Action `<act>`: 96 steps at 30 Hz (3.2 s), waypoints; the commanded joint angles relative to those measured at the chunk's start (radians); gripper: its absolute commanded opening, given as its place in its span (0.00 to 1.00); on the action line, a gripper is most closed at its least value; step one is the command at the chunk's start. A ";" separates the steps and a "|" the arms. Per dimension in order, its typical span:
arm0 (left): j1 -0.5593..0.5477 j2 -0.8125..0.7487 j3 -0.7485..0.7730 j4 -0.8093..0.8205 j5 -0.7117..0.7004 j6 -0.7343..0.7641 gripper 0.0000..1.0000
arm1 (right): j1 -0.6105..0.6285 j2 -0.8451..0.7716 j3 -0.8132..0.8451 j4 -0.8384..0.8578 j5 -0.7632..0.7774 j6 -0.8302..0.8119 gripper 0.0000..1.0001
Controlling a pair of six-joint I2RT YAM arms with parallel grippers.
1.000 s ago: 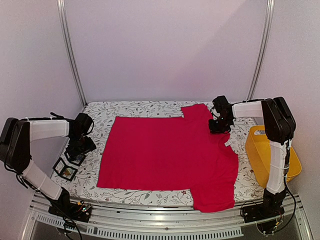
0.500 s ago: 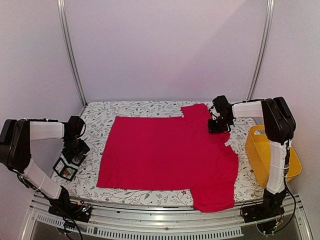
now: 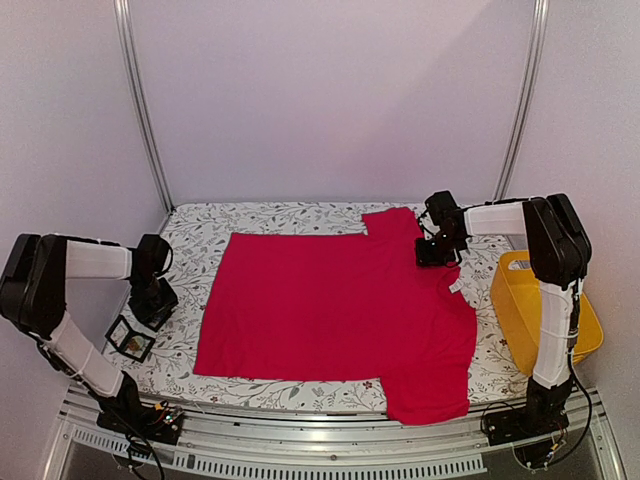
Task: Pin the brooch onto the clothing
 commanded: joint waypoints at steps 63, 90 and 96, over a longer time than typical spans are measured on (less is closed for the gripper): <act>-0.878 0.097 0.398 0.625 0.080 1.057 0.32 | 0.222 -0.254 0.020 0.289 -0.938 0.232 0.39; -0.901 0.127 0.413 0.630 0.017 1.075 0.32 | 0.308 -0.116 0.110 0.249 -0.968 0.239 0.00; -0.900 0.109 0.431 0.603 0.019 1.052 0.56 | 0.296 -0.130 0.140 0.168 -0.907 0.184 0.00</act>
